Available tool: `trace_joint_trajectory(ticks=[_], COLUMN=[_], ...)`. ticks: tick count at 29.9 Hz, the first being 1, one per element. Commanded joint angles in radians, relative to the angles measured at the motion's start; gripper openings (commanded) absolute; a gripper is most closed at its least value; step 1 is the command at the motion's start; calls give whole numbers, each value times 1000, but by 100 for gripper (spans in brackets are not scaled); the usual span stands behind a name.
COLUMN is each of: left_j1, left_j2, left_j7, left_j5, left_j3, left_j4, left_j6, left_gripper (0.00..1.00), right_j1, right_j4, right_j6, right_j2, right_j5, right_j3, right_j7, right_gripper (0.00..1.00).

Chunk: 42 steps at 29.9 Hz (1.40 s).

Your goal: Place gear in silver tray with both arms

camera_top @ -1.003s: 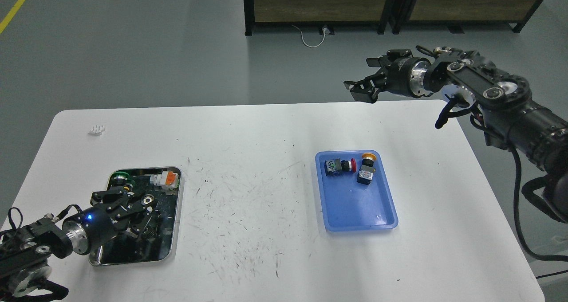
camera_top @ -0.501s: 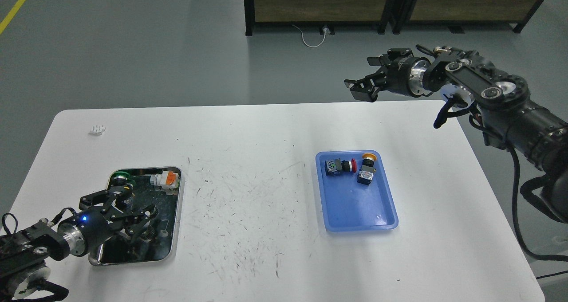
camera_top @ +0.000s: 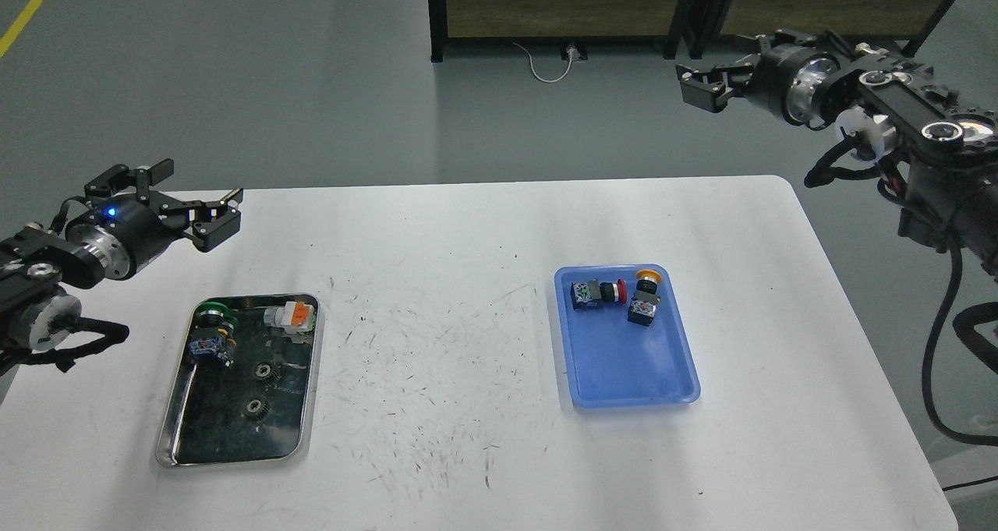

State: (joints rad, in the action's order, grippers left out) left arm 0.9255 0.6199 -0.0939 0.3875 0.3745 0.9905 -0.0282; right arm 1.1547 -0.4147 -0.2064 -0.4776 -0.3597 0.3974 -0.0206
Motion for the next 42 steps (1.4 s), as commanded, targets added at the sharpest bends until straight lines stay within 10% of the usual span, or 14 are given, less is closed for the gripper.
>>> trace_joint_trajectory(ticks=[1, 17, 42], left_j1=[116, 389, 489], left_j2=[-94, -332, -305], left_j7=[34, 52, 94], left_j5=[-35, -88, -99], left_j3=[-14, -17, 37], left_j4=[-64, -438, -434], left_j6=[-3, -62, -114], left_gripper=[97, 97, 98], right_j1=[-12, -12, 83], right_j4=[57, 109, 90], right_j6=[4, 51, 90], right_j2=[-27, -102, -116], right_j5=[21, 22, 110], right_j3=[79, 271, 251], right_j7=[4, 45, 42], right_gripper=[94, 95, 100])
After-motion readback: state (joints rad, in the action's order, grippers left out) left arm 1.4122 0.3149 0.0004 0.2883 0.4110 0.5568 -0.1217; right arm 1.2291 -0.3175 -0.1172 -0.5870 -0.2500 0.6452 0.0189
